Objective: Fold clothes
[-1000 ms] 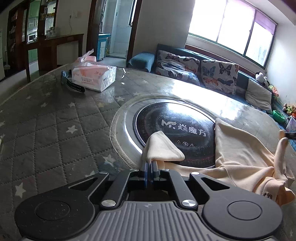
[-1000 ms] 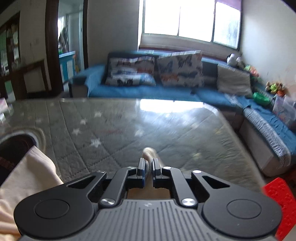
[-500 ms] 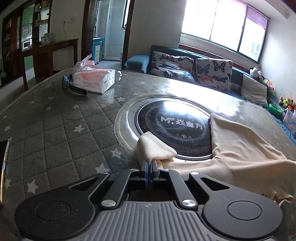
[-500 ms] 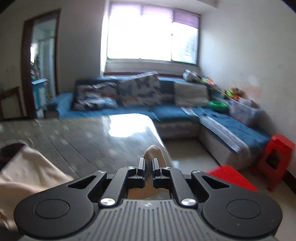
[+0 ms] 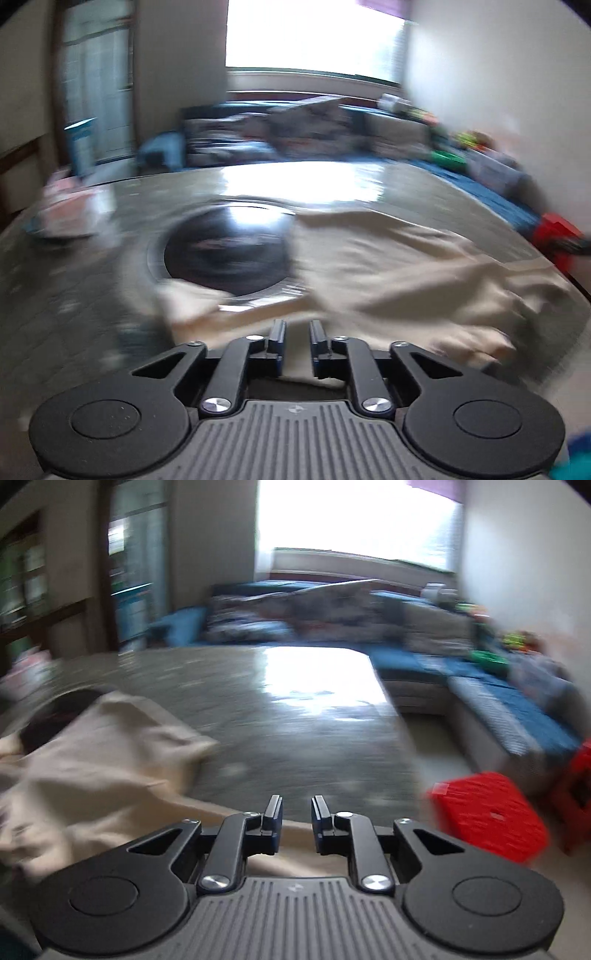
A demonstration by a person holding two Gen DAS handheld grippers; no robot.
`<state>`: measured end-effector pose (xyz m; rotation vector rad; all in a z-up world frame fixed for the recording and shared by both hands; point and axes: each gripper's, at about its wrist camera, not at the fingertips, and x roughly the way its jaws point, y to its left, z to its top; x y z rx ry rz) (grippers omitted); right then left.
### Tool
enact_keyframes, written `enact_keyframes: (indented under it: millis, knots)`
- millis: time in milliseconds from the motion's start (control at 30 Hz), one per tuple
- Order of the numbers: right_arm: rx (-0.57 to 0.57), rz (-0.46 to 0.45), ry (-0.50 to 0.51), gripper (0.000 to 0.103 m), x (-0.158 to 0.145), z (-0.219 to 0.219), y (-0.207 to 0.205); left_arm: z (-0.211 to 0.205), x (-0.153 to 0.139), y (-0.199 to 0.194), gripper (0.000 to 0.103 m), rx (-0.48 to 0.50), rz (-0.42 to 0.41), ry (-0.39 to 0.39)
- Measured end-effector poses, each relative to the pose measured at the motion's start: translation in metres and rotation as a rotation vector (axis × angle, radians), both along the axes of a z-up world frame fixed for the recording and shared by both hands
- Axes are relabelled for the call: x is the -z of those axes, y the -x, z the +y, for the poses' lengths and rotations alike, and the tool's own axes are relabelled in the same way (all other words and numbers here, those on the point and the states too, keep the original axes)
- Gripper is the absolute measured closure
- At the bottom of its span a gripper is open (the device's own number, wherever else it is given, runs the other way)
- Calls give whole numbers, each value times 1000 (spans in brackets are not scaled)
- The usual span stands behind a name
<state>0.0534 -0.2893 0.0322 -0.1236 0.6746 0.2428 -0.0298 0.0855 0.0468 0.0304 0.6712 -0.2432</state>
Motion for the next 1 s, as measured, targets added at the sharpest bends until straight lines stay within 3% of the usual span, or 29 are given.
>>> enact_keyframes:
  millis: [33, 67, 233, 400, 433, 467, 567, 900, 1000]
  knots:
    - [-45, 7, -1, 77, 0, 10, 2, -12, 3, 1, 63, 49, 3, -3]
    - [-90, 13, -3, 76, 0, 19, 5, -22, 5, 1, 60, 87, 2, -8]
    - [-299, 44, -4, 76, 2, 68, 14, -58, 20, -5, 55, 240, 20, -21]
    - [-458, 72, 9, 76, 10, 114, 15, -83, 37, -7, 56, 324, 25, -101]
    - [-474, 79, 10, 76, 13, 120, 15, -85, 40, -7, 60, 333, 28, -110]
    - [-491, 86, 11, 76, 15, 126, 14, -86, 43, -9, 76, 340, 36, -111]
    - [-539, 118, 13, 76, 26, 141, 11, -86, 51, -12, 96, 355, 77, -99]
    - [-651, 249, -9, 74, 35, 137, 37, -72, 42, 0, 94, 443, 123, -83]
    - [-569, 234, -43, 73, 27, 120, 13, -66, 34, -8, 93, 440, 115, -58]
